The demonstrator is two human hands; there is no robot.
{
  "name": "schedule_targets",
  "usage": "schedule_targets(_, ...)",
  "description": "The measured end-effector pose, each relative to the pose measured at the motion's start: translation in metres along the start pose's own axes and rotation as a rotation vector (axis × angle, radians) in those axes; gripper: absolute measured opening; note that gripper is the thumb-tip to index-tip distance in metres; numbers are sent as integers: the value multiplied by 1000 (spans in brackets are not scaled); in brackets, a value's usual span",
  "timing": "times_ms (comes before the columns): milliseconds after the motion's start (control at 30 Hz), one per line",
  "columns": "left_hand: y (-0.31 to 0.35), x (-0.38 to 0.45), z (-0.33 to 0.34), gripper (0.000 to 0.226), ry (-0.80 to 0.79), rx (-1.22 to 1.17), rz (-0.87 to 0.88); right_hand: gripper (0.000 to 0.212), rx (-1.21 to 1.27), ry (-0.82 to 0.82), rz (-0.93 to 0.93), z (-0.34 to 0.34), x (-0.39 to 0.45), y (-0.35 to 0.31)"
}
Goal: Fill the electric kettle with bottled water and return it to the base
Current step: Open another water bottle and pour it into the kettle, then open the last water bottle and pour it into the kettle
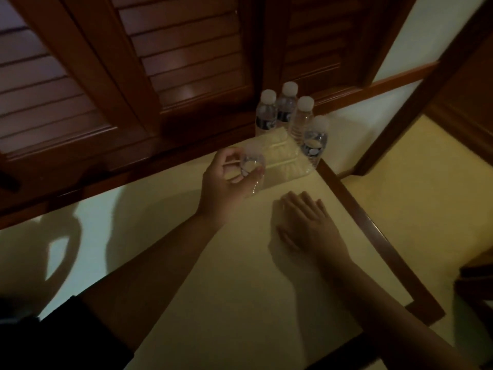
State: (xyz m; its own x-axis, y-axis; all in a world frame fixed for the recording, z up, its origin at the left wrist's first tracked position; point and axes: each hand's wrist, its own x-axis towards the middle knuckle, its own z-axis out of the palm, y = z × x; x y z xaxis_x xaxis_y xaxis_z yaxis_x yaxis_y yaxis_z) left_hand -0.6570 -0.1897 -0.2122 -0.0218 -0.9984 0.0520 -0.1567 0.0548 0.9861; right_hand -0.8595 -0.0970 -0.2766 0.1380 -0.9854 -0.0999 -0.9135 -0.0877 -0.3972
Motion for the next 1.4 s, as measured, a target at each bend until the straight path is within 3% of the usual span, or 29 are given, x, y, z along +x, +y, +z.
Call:
schedule_targets(133, -16, 21, 29, 48, 12, -35, 30, 82, -49, -11, -48, 3, 1, 6)
schedule_targets(333, -39, 45, 55, 54, 52, -18, 48, 81, -33, 4, -34, 5, 0, 7)
schedule_targets(500, -54, 57, 68, 57, 130, 161, 121, 79, -21, 34, -40, 6, 1, 8)
schedule_targets(1067, -61, 69, 89, 62, 228, 149, 87, 79, -17, 55, -25, 6, 1, 5)
schedule_targets(1400, -59, 41, 62, 74, 109, 269, 75, 79, -45, 87, -17, 9, 0, 8)
